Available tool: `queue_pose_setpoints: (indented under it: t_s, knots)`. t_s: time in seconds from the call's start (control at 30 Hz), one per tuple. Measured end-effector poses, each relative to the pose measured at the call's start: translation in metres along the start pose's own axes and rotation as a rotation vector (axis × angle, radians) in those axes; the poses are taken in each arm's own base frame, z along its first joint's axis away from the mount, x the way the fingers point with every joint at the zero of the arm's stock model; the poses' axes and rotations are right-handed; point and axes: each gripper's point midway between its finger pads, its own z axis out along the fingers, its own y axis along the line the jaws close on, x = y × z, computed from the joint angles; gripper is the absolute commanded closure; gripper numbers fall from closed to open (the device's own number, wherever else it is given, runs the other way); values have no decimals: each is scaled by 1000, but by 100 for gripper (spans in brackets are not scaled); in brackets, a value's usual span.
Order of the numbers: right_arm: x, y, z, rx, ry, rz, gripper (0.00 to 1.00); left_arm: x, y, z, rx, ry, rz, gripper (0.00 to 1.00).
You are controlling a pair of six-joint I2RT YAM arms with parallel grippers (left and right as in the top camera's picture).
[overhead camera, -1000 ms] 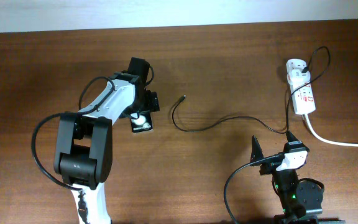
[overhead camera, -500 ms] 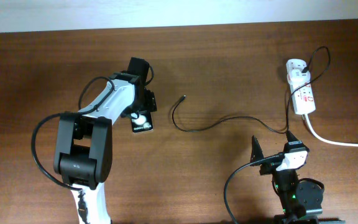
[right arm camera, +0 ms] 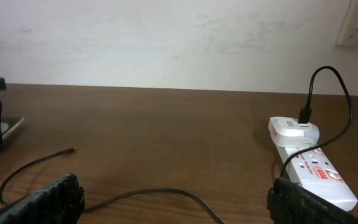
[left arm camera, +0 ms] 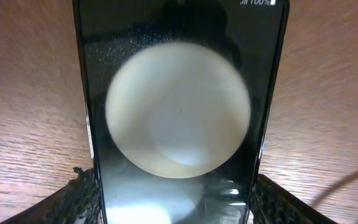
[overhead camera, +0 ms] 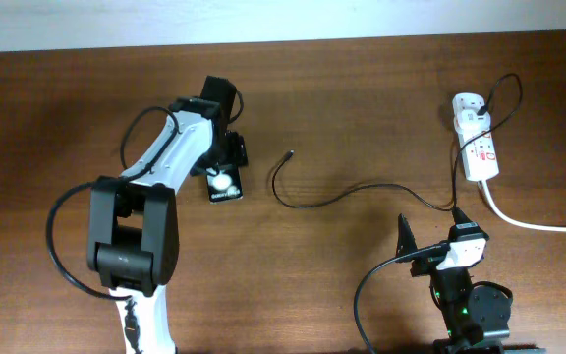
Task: Plug charger to phone and switch on socket
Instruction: 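Lift the phone upright with the left gripper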
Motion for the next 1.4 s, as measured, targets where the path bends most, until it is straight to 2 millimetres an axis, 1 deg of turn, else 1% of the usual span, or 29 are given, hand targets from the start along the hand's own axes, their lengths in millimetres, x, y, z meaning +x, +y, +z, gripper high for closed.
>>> queue_pose_setpoints:
  t_s: [0.07,0.1,0.33,0.43,0.53,0.63,0.7,0.83,0.93,1.03,1.07,1.1,1.2,1.3,1.37,1.4]
  knots:
    - [0,0,0,0,0,0,1,-9,-3,-8,10,-23,-2,26]
    - [0,0,0,0,0,0,1,-10,-4,-10,11,-25,-2,26]
    - [0,0,0,0,0,0,1,-7,-3,-10,9,-11,-1,27]
    - [0,0,0,0,0,0,1,-2,-7,-10,32,12,0,27]
    - [0,0,0,0,0,0,1,5,-15,-11,86,46,-1,27]
    - [0,0,0,0,0,0,1,15,-24,-13,139,100,-1,28]
    - [0,0,0,0,0,1,1,16,-27,-20,157,115,-2,30]
    - [0,0,0,0,0,1,1,6,-35,-39,192,100,-1,32]
    - [0,0,0,0,0,0,1,0,-42,-53,224,90,0,36]
    - [0,0,0,0,0,0,1,-3,-44,-58,235,81,1,37]
    - [0,0,0,0,0,0,1,-3,-44,-59,235,79,1,40]
    - [0,0,0,0,0,1,1,-4,-44,-58,234,76,1,50]
    - [0,0,0,0,0,1,1,-8,-44,-58,230,61,-2,60]
    - [0,0,0,0,0,1,1,-8,-43,-58,227,59,-22,74]
    - [0,0,0,0,0,0,1,-8,-43,-58,227,60,-29,89]
    - [0,0,0,0,0,1,1,-8,-43,-58,227,60,-29,92]
